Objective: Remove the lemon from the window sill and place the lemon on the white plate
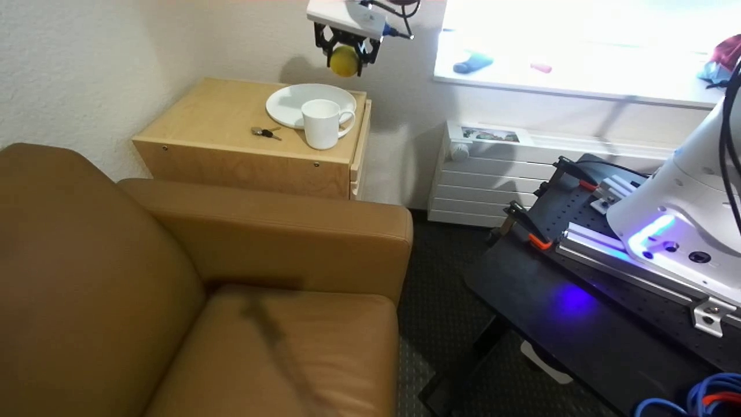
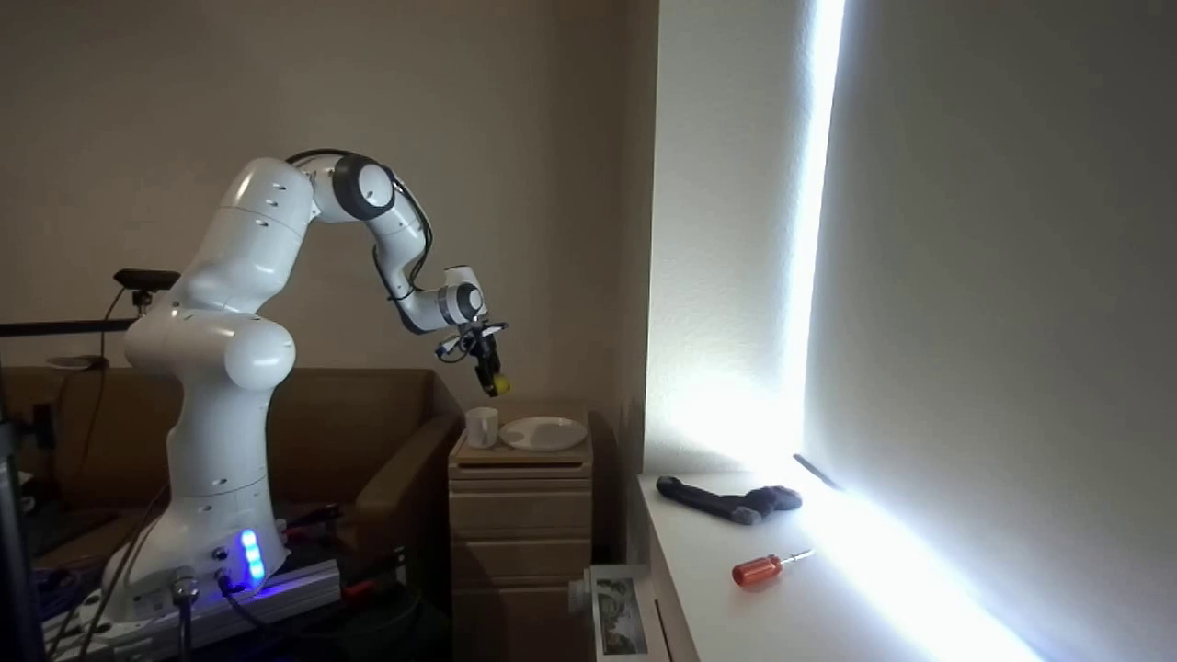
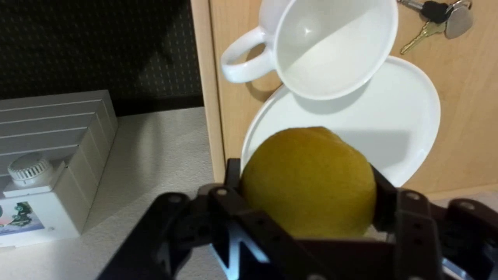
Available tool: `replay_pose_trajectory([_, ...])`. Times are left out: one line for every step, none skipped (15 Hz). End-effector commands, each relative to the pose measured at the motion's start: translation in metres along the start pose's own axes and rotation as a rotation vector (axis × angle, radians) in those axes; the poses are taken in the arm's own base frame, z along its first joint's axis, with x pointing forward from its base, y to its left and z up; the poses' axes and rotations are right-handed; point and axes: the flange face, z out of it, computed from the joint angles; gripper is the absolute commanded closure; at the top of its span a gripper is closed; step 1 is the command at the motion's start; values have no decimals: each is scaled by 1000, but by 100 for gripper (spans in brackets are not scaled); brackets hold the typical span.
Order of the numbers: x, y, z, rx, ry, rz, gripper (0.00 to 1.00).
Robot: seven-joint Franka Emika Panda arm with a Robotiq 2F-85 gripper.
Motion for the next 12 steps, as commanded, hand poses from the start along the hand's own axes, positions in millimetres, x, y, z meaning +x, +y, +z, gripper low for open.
replay_pose_trajectory([3, -43, 23, 21, 7, 108, 52])
replay_pose_trajectory([7, -52, 26, 33, -20, 173, 52])
replay_pose_trajectory([12, -60, 26, 47, -60, 235, 52])
replay_pose_trajectory([21, -67, 25, 61, -80, 290, 52])
replay_pose_trajectory([29, -73, 22, 70, -104, 346, 52])
replay_pose_trajectory([34, -76, 15, 80, -127, 373, 52])
replay_pose_trajectory([38, -79, 5, 117, -154, 382, 52])
replay_pose_trajectory([28, -70, 18, 94, -112, 342, 27])
replay_pose_trajectory([33, -74, 12, 110, -123, 363, 27])
replay_pose_trajectory([35, -76, 8, 119, -127, 372, 27])
replay_pose_trajectory([36, -77, 7, 123, -130, 376, 52])
replay_pose_trajectory([36, -77, 21, 76, -95, 365, 52])
